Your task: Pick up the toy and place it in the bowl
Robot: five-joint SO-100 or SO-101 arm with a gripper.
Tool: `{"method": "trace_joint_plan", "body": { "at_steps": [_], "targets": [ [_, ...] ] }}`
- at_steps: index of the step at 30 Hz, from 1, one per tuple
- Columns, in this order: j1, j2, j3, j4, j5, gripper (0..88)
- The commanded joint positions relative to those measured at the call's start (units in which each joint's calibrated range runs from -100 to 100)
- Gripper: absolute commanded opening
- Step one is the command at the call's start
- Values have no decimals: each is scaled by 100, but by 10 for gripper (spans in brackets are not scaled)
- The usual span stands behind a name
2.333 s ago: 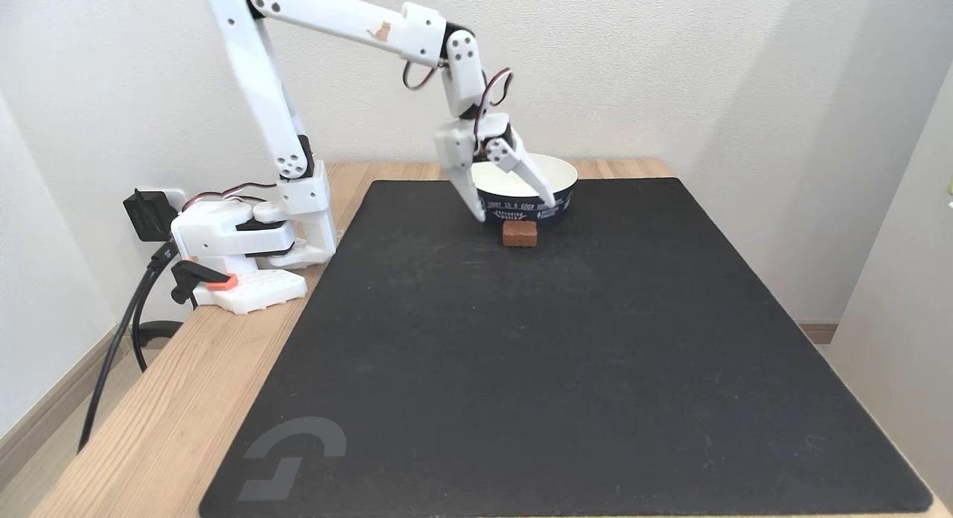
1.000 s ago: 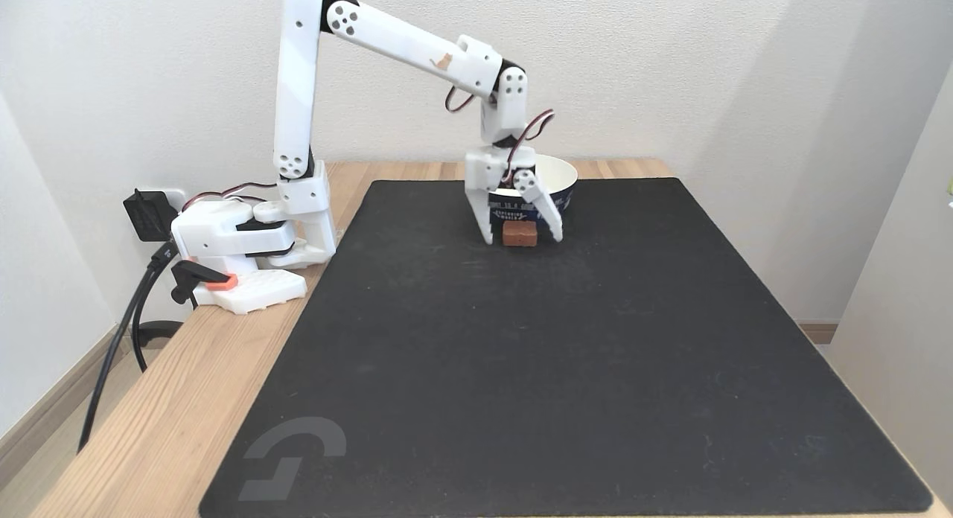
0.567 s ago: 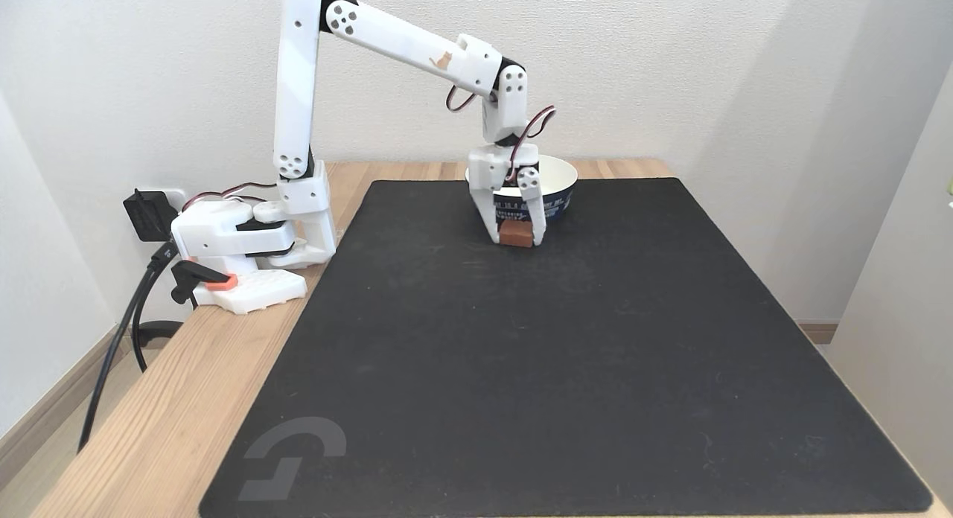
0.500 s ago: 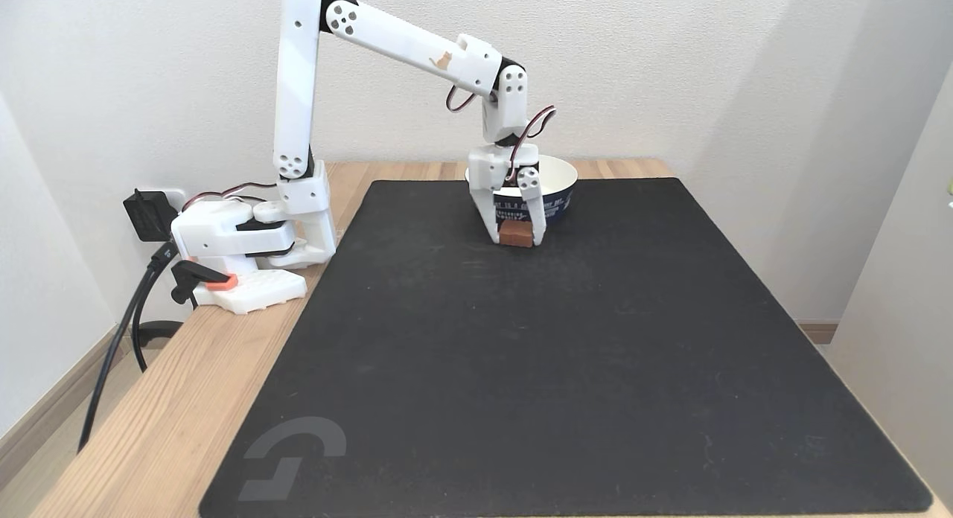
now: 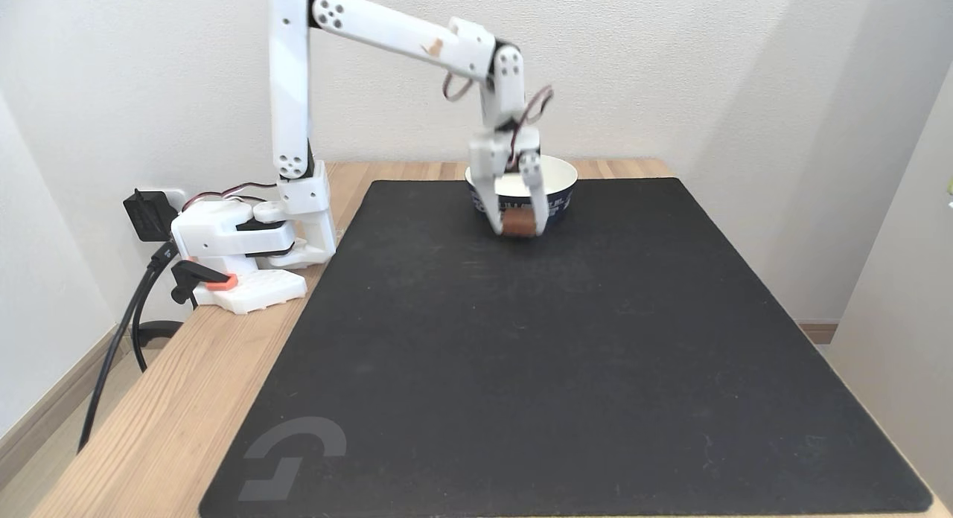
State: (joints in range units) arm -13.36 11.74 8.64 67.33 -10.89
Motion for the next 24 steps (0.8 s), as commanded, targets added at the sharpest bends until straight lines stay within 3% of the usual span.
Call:
{"method": "trace_joint_plan", "body": {
  "at_steps": [1, 8, 14, 19, 24],
  "targets": [
    [119, -861, -157, -27, 19, 111],
    [537, -1887, -193, -27, 71, 111],
    [-241, -2095, -166, -196, 139, 113],
    [-592, -1828, 573, -1458, 139, 124],
    [-810, -1487, 1240, -2228, 118, 315]
  ]
}}
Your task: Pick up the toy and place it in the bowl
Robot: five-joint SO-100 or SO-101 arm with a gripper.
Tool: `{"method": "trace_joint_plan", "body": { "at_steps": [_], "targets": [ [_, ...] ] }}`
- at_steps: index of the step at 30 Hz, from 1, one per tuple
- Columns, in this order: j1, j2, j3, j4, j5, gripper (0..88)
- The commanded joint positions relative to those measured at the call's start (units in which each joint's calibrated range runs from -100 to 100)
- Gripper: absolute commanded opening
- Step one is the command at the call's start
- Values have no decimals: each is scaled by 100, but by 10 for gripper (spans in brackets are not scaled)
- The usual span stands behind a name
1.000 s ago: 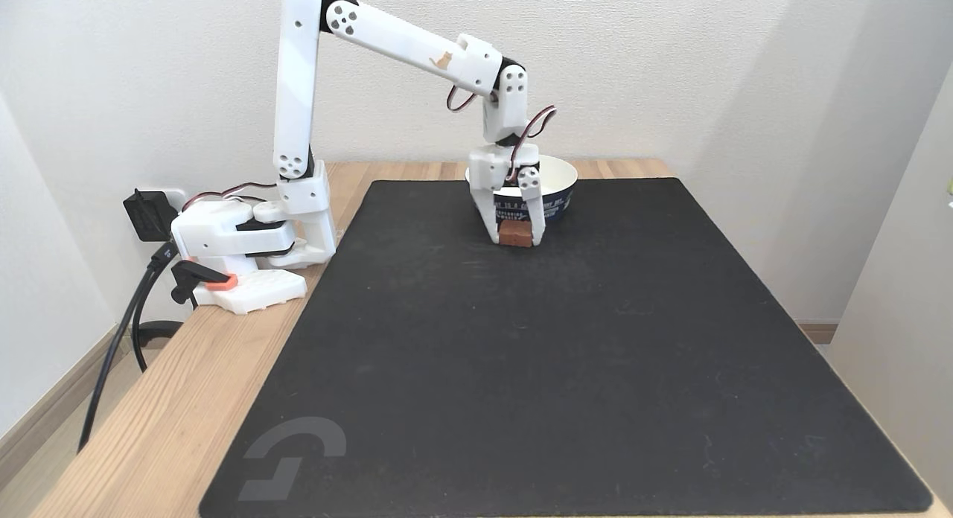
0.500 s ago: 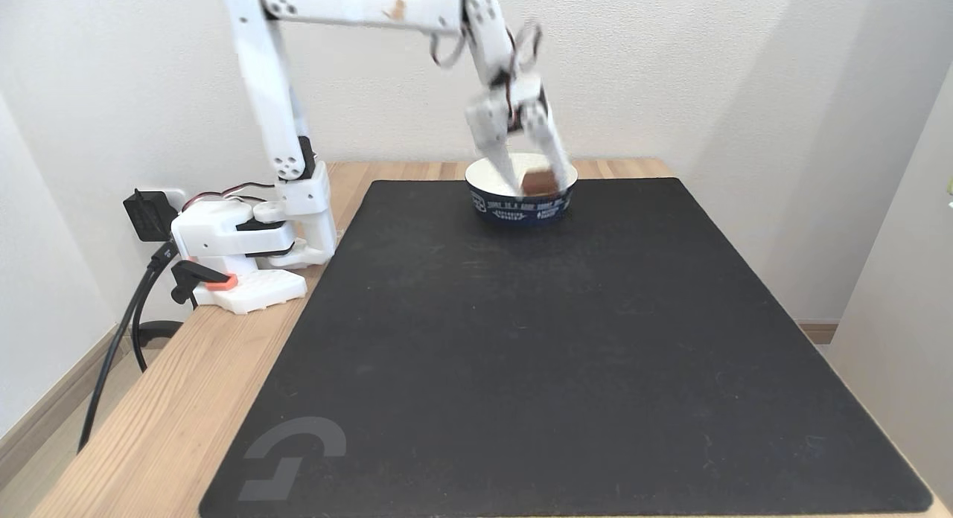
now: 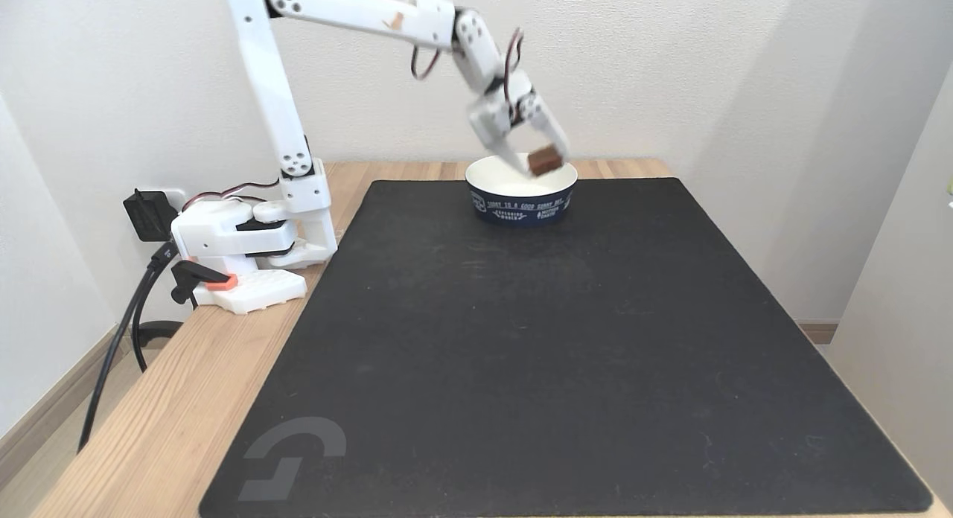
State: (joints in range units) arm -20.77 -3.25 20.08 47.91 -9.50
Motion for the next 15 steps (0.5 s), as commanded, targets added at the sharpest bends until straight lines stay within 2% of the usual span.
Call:
{"method": "trace_joint_plan", "body": {
  "at_steps": [1, 8, 11, 13, 14, 15],
  "targets": [
    [-86, 12, 97, -286, -16, 330],
    [-2, -71, -38, -295, 0, 343],
    [642, -238, -363, -210, 5, 327],
    [1060, -546, -291, -210, 73, 258],
    [1420, -913, -11, -210, 318, 154],
    [1562, -1113, 232, -244, 475, 106]
  ]
}}
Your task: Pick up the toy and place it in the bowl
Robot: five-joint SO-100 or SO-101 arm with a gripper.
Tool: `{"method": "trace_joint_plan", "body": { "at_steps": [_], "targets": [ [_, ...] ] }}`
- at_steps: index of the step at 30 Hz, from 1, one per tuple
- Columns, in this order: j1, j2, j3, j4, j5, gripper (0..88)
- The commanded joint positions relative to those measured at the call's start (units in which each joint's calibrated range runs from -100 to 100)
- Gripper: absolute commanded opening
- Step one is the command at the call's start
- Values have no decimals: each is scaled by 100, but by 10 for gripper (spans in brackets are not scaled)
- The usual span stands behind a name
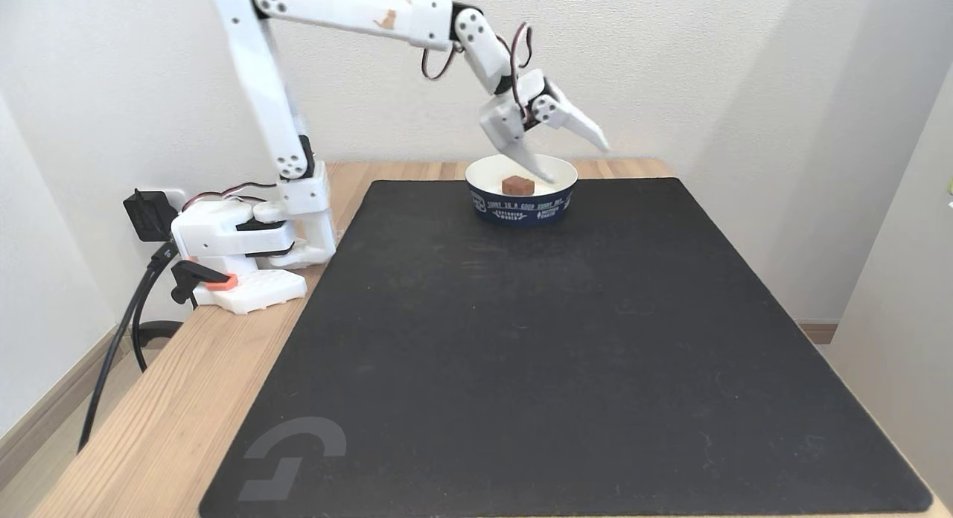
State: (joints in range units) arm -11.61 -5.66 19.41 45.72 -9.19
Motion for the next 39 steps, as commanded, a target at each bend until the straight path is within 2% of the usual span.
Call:
{"method": "trace_joint_plan", "body": {
  "at_steps": [1, 4, 8, 13, 21, 22, 23, 26, 39],
  "targets": [
    [739, -1080, 578, -67, 611, 69],
    [847, -2089, 1939, -185, 882, 48],
    [663, -3256, 3525, -600, 830, 48],
    [136, -5674, 5724, -702, 762, 48],
    [153, -8258, 7950, -617, 689, 48],
    [195, -8558, 8059, -516, 689, 48],
    [245, -9109, 8014, 111, 689, 48],
    [187, -9434, 8014, 856, 689, 48],
    [630, -9367, 7995, 771, 694, 43]
  ]
}}
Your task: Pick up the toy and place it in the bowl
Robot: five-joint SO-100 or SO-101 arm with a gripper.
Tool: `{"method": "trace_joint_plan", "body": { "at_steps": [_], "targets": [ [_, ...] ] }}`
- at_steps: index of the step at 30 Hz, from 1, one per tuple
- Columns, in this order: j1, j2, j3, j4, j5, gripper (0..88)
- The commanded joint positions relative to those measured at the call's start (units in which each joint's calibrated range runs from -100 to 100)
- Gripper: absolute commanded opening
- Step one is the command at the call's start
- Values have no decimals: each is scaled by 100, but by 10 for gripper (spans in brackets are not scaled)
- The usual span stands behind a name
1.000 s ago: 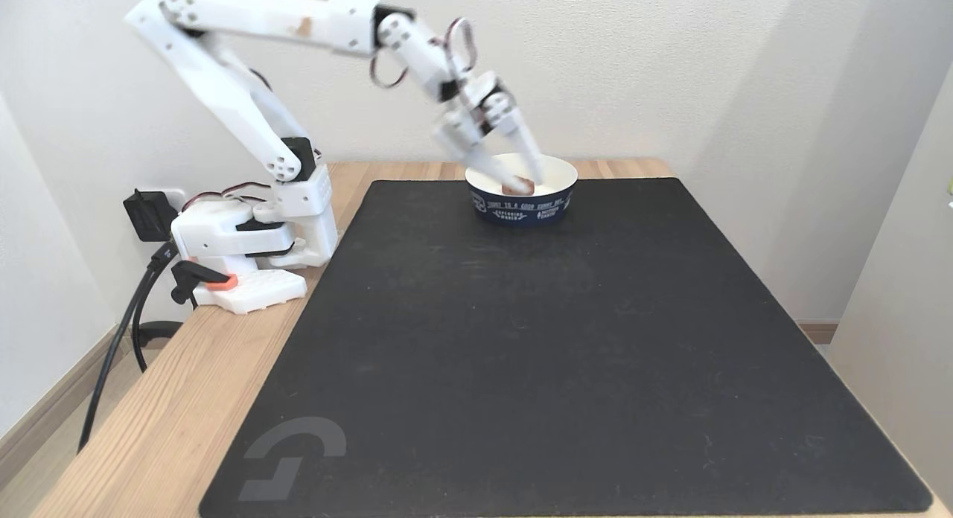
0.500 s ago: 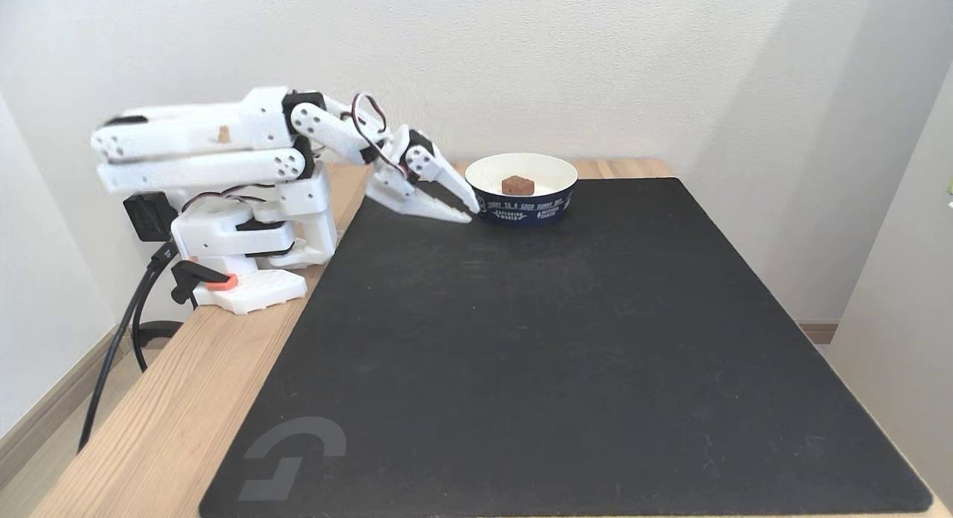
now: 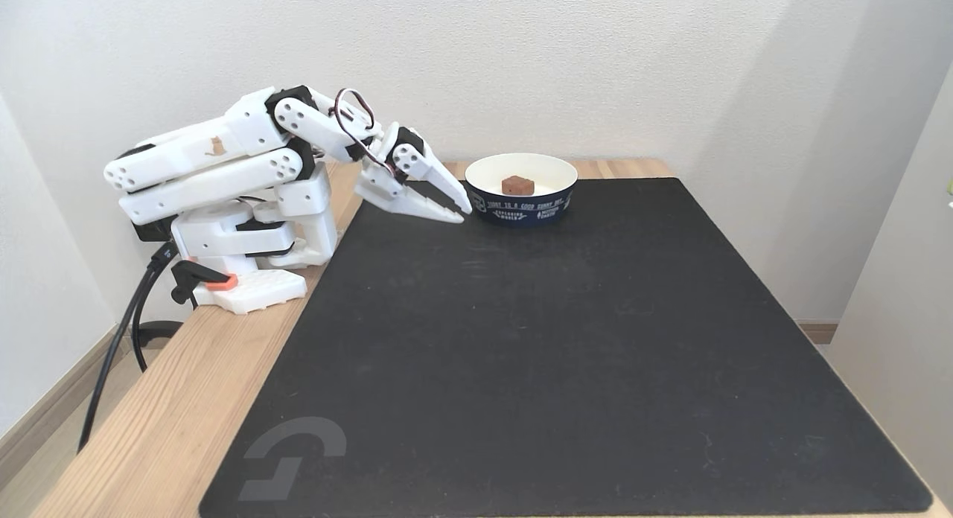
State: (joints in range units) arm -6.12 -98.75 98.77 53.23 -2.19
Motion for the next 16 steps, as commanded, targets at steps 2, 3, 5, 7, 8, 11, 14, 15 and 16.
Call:
{"method": "trace_joint_plan", "body": {
  "at_steps": [2, 3, 5, 7, 8, 11, 14, 15, 16],
  "targets": [
    [64, -58, 60, 20, 20, 47],
    [47, -58, 60, 20, 26, 45],
    [55, -58, 60, 20, 26, 44],
    [55, -58, 60, 20, 31, 44],
    [55, -58, 60, 20, 31, 44],
    [55, -58, 60, 20, 31, 44],
    [55, -58, 60, 20, 31, 44],
    [55, -58, 60, 20, 31, 44],
    [55, -58, 60, 20, 31, 44]
  ]
}}
